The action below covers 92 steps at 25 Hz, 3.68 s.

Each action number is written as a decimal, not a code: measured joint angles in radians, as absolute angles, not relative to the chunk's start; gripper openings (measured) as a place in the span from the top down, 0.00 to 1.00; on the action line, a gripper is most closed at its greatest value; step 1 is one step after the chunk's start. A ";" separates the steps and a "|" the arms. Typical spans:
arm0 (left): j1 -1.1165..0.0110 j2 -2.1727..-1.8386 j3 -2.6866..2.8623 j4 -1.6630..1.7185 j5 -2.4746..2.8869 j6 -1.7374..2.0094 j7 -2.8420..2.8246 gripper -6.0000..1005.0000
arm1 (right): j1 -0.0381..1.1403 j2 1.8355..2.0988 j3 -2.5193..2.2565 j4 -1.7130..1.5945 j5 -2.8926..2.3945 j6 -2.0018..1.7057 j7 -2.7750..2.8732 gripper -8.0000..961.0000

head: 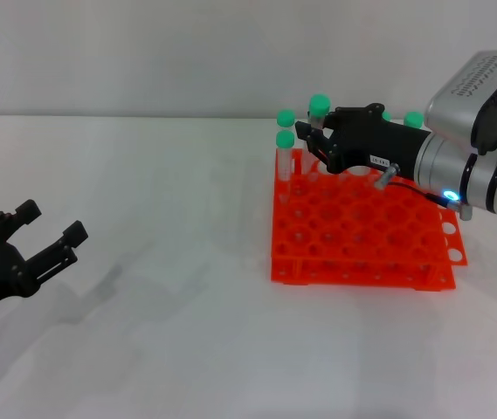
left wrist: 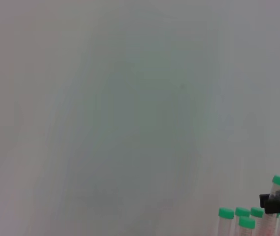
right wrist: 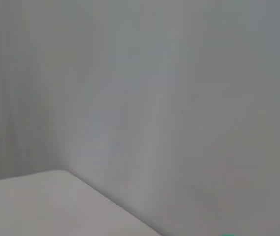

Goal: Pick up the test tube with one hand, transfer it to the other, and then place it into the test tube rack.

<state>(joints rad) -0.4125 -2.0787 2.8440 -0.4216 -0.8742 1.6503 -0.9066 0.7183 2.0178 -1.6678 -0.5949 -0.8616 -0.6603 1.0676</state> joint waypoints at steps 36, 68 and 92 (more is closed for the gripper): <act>-0.438 -2.080 2.844 -0.380 -0.869 1.624 -0.900 0.11 | 0.740 2.022 -1.715 -0.555 -0.871 -0.629 1.067 0.75; -0.423 -2.076 2.844 -0.388 -0.872 1.617 -0.894 0.11 | 0.775 2.023 -1.783 -0.575 -0.867 -0.615 1.026 0.30; -0.390 -2.072 2.843 -0.458 -0.992 1.613 -0.850 0.11 | 0.345 2.012 -1.540 -0.859 -0.868 -0.746 0.942 0.22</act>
<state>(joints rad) -0.3899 -2.0720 2.8425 -0.4579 -0.9919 1.6134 -0.8501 0.3447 2.0122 -1.5396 -0.8587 -0.8683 -0.7464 0.9422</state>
